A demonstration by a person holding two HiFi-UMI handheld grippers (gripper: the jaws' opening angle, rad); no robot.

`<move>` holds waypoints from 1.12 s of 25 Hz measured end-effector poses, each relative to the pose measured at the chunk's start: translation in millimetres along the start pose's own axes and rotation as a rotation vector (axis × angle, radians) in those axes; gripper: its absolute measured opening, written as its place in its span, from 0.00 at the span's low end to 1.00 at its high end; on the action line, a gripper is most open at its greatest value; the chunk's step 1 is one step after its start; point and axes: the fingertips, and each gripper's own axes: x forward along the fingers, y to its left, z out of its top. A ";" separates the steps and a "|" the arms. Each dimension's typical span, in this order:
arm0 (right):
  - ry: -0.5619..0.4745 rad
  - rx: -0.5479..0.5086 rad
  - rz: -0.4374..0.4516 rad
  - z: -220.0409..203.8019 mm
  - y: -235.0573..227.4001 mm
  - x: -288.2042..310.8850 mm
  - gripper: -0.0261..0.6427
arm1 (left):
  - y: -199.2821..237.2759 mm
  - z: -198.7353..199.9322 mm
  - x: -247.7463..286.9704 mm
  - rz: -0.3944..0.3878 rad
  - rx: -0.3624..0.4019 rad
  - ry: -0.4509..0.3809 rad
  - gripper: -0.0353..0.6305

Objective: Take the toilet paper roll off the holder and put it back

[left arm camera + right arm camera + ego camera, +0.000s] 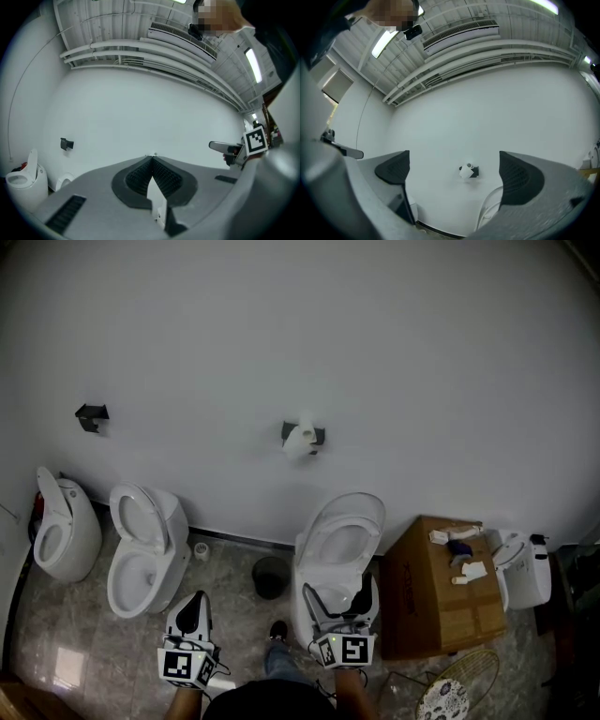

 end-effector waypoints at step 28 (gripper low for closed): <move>0.008 0.036 0.026 -46.7 -111.8 240.8 0.89 | 18.2 5.1 262.0 0.006 0.044 -0.045 0.06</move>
